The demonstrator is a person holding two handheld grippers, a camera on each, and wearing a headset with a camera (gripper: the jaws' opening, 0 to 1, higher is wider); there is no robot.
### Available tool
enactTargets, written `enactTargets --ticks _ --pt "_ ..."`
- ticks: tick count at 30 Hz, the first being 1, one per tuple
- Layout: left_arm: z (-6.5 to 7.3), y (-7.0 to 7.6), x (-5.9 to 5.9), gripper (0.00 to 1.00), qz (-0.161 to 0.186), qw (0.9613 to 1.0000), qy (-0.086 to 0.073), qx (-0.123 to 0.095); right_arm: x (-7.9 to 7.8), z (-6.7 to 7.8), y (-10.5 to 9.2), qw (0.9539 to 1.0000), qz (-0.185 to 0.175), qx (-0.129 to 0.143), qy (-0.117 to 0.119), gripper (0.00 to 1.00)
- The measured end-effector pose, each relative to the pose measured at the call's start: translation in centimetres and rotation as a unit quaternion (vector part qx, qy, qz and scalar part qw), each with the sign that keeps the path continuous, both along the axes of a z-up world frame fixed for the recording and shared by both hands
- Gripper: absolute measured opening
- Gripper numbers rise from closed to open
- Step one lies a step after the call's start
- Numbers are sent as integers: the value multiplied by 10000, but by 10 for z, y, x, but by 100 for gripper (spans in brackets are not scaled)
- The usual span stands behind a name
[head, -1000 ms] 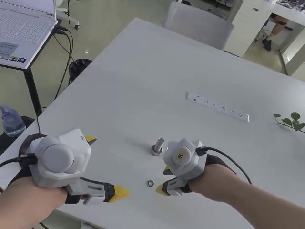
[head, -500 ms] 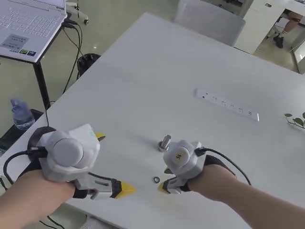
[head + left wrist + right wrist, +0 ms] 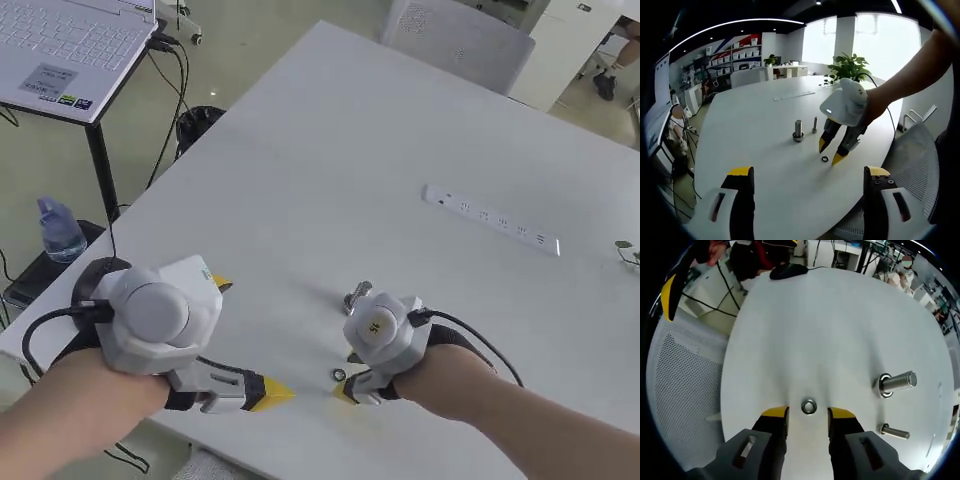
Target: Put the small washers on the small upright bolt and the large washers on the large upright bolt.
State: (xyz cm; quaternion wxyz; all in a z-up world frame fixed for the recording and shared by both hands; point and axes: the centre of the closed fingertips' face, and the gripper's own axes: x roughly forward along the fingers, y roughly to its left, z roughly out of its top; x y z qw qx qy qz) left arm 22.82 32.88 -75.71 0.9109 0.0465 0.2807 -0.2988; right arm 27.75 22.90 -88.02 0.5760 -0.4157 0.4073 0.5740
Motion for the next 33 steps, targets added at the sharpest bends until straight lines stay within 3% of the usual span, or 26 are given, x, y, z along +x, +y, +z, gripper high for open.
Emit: enactTargets --ticks 23,33 --pt "-2 -2 -8 86 -23 10000 94 5 1 0 1 10000 -39 -86 -15 19" --pt "-3 1 -9 84 -10 9999 119 32 1 0 0 9995 46 -314 -77 15"
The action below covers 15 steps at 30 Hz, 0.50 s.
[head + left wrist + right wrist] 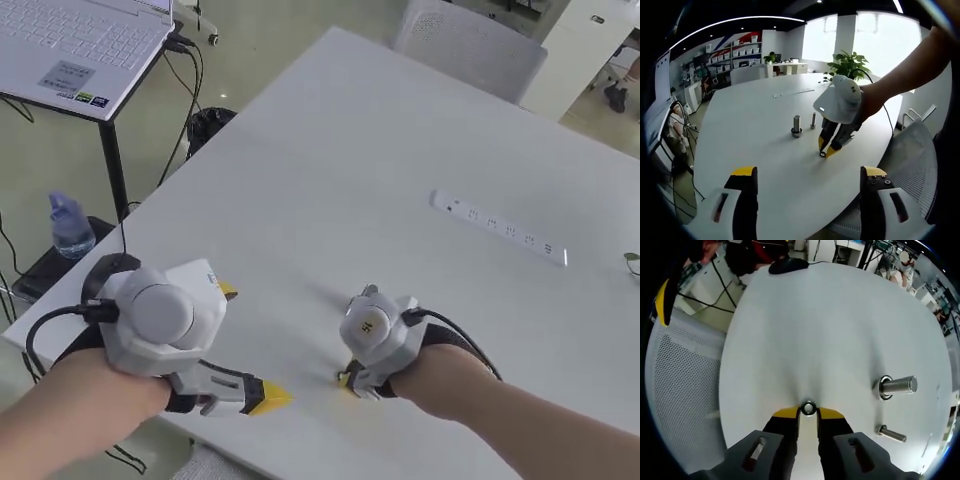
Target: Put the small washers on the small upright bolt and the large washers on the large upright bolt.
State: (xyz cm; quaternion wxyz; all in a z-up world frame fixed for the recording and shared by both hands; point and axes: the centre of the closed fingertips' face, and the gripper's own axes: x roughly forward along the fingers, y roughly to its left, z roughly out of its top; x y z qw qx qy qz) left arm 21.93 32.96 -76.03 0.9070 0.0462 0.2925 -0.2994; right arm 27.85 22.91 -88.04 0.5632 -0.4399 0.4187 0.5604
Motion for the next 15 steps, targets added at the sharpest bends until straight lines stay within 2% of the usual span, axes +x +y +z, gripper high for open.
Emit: enactTargets --ticks 11,15 --pt "-2 -4 -3 82 -100 9999 61 33 0 0 1 9994 -30 -346 17 14" --pt "-3 -3 -4 80 -104 9999 99 34 0 0 0 9992 -51 -386 -5 14"
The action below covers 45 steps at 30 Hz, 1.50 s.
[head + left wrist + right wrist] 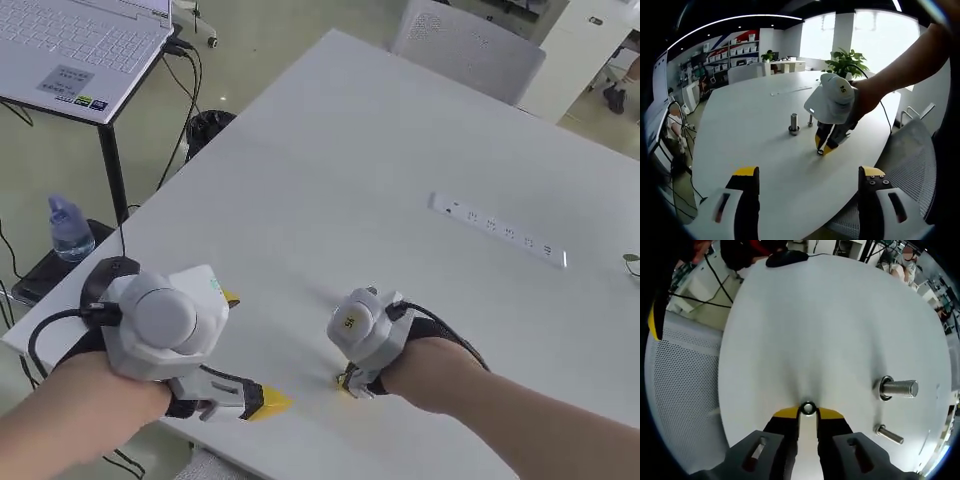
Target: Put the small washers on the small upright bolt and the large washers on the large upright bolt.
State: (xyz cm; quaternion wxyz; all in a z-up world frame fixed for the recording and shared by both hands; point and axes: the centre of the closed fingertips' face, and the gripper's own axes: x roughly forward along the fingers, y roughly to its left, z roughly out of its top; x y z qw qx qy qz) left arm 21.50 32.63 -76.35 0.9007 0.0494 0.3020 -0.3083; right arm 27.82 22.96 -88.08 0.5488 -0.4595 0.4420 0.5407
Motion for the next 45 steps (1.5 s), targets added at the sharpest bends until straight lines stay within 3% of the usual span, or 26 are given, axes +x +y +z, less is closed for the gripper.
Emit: enactTargets --ticks 13,23,35,45 --pt "3 1 2 81 -9 10000 -28 -1 6 4 -6 9998 -165 128 69 13" --pt "4 -1 7 86 14 9999 -89 -78 14 19 -16 9990 -389 218 95 13" --pt "1 -5 7 94 -71 9999 -81 -7 33 38 -46 9978 -613 248 -68 13" --pt "2 -6 9 99 -59 9999 -105 -88 54 50 -70 9957 -878 257 -131 13"
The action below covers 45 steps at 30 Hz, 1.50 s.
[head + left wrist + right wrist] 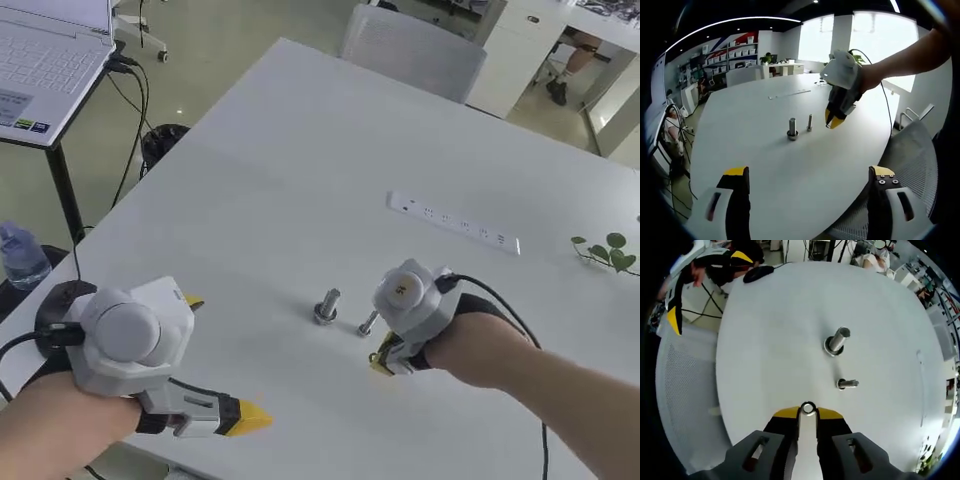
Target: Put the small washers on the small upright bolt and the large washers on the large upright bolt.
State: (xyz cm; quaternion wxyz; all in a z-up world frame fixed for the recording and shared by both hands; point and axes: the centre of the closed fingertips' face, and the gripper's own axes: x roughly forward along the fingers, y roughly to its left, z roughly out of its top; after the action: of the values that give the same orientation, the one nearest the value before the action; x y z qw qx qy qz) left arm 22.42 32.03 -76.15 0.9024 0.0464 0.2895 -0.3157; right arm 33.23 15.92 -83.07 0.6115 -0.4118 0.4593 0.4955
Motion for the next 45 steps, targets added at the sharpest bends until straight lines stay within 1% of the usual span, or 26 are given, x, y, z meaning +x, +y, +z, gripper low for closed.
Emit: enactTargets --ticks 4,7,14,16,20,22,27,31,33,40,45 --pt "-2 -1 -2 100 -48 10000 77 -10 5 1 -3 10000 -23 -17 -24 13" --pt "-4 -1 -2 100 -51 10000 60 24 7 2 -2 10000 -13 -14 -46 13" --pt "-8 -3 -4 98 -80 9999 134 49 26 10 4 9999 -24 18 -162 13" --pt "-7 -3 -4 98 -75 9999 114 52 29 11 4 9999 -46 20 -164 13" --pt "-4 -5 -3 98 -42 9999 85 -47 37 14 5 9998 -49 29 -199 13" --pt "-3 -4 -2 98 -47 10000 76 -11 40 14 6 9998 -58 37 -201 13" --pt "-4 -4 -1 96 -64 9999 121 4 48 15 10 9997 -53 61 -234 13" --pt "-6 -4 -2 95 -65 9998 192 18 53 17 13 9996 -45 74 -256 13" --pt "-7 -5 -2 95 -85 9998 196 19 56 17 15 9996 -49 89 -269 13" --pt "-9 -4 -1 93 -82 9997 213 27 57 15 20 9997 11 89 -246 13" --pt "-8 -3 1 92 -71 9998 197 28 58 14 23 9997 33 81 -238 13"
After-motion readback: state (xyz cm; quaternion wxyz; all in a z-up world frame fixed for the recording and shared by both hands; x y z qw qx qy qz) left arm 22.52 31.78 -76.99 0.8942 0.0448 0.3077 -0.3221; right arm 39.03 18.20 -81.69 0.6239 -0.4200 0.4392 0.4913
